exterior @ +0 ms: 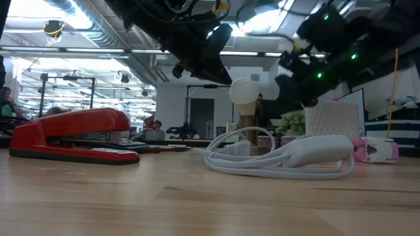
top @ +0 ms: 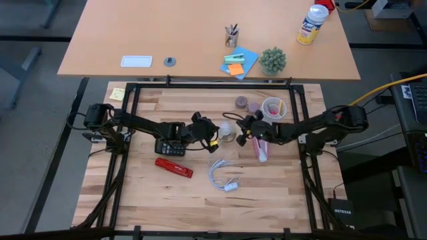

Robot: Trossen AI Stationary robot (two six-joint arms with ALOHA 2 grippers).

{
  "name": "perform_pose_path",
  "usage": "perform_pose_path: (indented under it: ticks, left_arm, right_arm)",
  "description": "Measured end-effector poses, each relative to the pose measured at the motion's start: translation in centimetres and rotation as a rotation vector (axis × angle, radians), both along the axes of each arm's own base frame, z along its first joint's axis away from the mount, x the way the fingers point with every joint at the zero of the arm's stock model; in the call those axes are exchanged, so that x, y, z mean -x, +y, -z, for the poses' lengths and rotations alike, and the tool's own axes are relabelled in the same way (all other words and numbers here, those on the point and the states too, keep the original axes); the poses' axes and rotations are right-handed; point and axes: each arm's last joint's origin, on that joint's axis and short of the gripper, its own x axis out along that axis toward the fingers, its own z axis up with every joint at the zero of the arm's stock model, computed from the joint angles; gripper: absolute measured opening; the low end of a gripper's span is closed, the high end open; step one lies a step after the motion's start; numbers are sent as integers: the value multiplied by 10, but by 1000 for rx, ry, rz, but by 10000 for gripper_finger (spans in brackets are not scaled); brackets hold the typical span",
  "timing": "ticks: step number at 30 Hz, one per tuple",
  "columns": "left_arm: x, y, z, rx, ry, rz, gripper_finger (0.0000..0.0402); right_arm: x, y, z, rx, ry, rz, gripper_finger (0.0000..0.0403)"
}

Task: Screw lightbulb
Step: Insert the white lightbulb into the golden lamp

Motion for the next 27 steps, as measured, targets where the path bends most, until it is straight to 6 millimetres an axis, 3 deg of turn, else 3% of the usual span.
perform_pose_path:
  ticks: [12, 27]
  left_arm:
    - [1, -12, 1, 1, 10, 34, 1]
    - [-3, -16, 9, 27, 20, 71, 1]
  right_arm:
    - [-13, -17, 24, -60, -8, -112, 7]
    - [-15, -15, 24, -80, -25, -162, 7]
